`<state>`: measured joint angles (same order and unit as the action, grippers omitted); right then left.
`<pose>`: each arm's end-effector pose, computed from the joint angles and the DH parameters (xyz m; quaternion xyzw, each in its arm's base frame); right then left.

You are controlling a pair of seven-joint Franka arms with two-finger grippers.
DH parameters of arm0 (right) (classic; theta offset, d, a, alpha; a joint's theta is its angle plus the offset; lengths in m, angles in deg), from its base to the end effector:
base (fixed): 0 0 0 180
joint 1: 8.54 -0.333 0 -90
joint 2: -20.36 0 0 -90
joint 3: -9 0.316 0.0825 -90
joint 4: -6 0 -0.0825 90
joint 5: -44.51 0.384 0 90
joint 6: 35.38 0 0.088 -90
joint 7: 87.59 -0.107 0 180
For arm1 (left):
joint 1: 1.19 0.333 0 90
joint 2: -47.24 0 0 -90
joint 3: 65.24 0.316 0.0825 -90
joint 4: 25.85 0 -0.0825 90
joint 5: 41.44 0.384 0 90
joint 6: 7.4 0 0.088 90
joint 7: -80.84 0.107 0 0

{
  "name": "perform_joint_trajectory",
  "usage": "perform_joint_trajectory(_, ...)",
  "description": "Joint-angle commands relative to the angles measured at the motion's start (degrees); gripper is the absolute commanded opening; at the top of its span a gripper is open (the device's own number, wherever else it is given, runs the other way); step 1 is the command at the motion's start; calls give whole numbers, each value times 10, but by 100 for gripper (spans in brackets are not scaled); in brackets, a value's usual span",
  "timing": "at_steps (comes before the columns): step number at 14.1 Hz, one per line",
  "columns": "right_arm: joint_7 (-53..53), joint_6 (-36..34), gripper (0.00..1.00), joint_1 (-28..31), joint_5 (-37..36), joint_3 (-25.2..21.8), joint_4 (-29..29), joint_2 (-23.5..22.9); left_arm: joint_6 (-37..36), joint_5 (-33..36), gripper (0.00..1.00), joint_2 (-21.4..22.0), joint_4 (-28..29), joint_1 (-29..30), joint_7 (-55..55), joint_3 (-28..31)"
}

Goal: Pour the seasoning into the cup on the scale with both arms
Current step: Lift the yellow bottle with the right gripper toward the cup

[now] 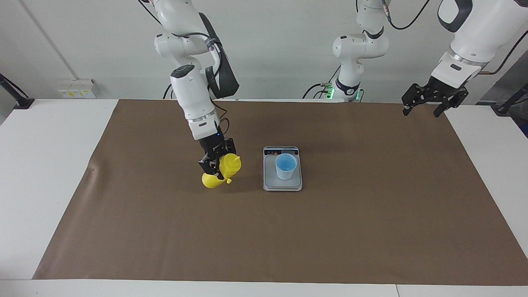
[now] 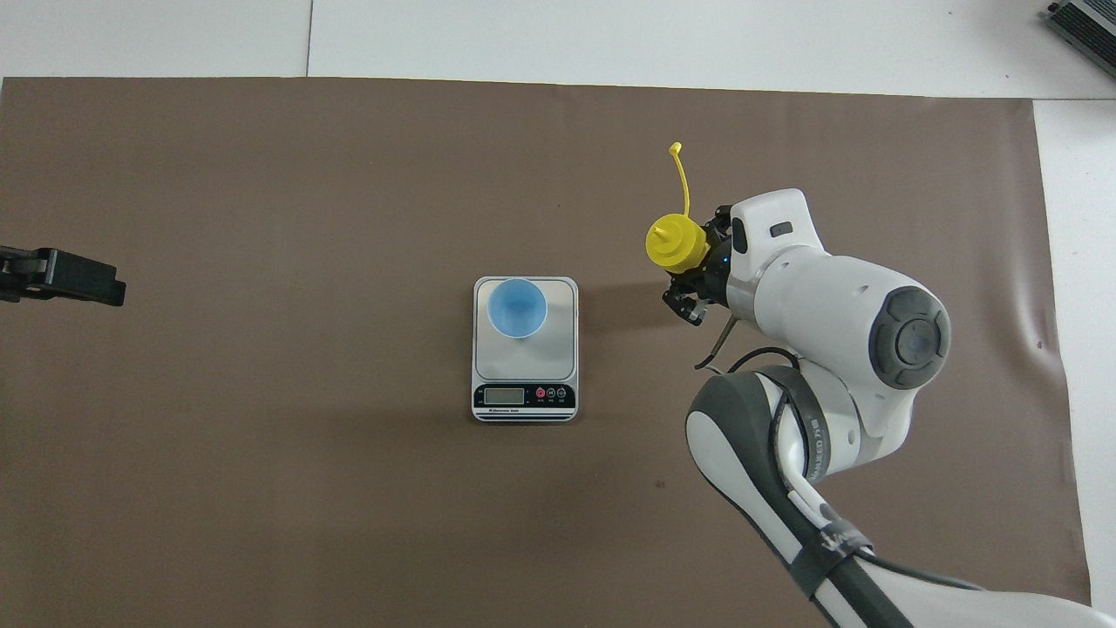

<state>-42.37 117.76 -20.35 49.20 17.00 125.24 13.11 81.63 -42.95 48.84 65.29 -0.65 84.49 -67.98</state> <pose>0.5717 0.2010 0.4185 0.8377 0.4939 0.2326 0.0167 0.5435 -0.0241 0.6290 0.9986 -0.0512 -0.0043 0.0126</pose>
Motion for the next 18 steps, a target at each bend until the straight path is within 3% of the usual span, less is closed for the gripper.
perform_joint_trajectory(1,-193,-124,0,-29,-218,3,-80,-7,-4,-7,100,17,18,8,11,-2)
perform_joint_trajectory(3,-274,-165,0,-67,-324,3,-96,-19,-4,-7,100,17,18,8,11,-2)
perform_joint_trajectory(9,-286,-169,0,-93,-425,3,-128,-58,-4,-7,100,17,18,8,11,-3)
perform_joint_trajectory(12,-283,-198,0,-128,-543,4,-141,-73,-4,-7,100,17,18,9,11,-2)
perform_joint_trajectory(18,-284,-281,0,-176,-629,4,-196,-123,-4,-7,100,17,18,9,11,-2)
